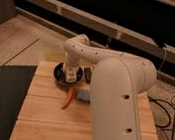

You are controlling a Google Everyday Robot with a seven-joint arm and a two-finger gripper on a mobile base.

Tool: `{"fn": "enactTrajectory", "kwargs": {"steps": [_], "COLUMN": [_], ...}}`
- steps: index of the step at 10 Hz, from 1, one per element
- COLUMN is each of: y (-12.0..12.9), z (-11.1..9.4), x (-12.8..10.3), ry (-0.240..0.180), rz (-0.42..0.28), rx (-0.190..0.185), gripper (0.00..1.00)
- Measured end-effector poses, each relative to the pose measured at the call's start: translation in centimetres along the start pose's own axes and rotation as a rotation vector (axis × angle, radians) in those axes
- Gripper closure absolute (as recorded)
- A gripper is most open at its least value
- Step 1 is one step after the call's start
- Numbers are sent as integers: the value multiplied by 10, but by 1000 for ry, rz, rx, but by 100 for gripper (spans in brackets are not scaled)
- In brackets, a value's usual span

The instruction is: Place the bottle in the ceramic bowl

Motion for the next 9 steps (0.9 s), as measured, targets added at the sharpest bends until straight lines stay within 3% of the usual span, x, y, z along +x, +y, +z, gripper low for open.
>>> {"fn": "enactTrajectory", "kwargs": {"steps": [1, 2, 9], "y": [1, 3, 6], "z": [3, 5, 15], "x": [-3, -4, -1], "ry": [5, 9, 31], "rz": [-9, -20, -49], "rx": [-19, -30, -48], "gripper": [22, 20, 20]}}
